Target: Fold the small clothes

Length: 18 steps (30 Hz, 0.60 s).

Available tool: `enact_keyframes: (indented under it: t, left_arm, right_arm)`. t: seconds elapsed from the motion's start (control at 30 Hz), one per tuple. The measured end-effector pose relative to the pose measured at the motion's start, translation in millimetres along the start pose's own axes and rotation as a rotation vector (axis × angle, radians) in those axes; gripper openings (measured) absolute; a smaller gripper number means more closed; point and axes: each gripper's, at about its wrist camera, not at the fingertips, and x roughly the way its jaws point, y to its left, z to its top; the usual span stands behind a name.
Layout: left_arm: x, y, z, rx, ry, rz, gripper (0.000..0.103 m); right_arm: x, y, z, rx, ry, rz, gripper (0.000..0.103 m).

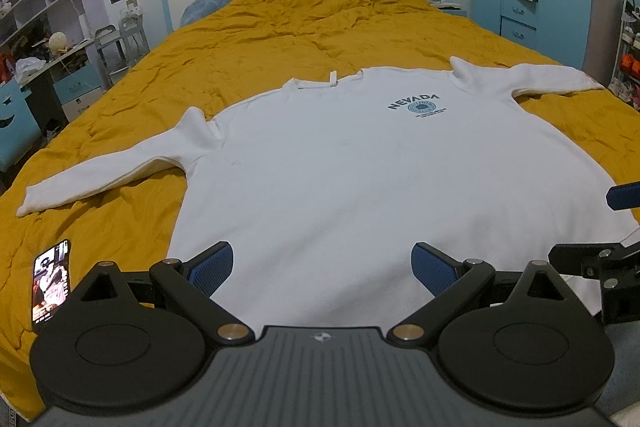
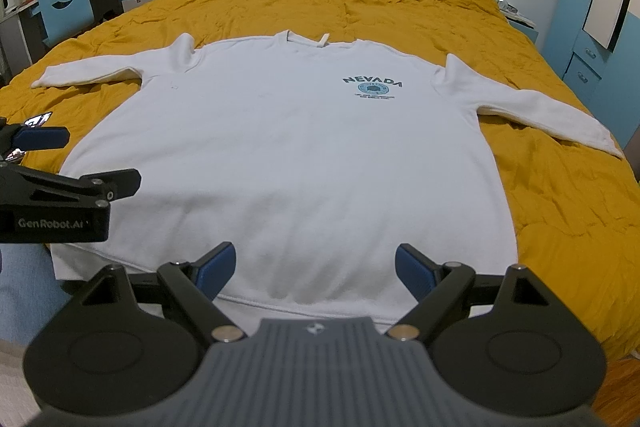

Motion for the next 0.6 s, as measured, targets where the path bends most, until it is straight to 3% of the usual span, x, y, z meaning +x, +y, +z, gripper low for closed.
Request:
enact_keyframes:
  t: [0.17,0.37,0.5,0.6]
  left_arm:
    - [6,6,15,-0.008,-0.006,0.001,0.103]
    - [20,30,41,-0.035,-0.037,0.061,0.103]
    - [36,69,60,-0.146,-0.034,0.074,0.103]
    - [48,109,70,-0.266,-0.051,0.081,0.103]
  right_arm:
    - [5,-6,12,0.011,-0.002,0.025,0.083]
    - [18,-18,41,-0.006,-0.059,0.017,0.083]
    - [29,-25,64,-0.033,-0.137,0.001,0.083]
    - [39,-34,81,-0.049,-0.211,0.047,0.083]
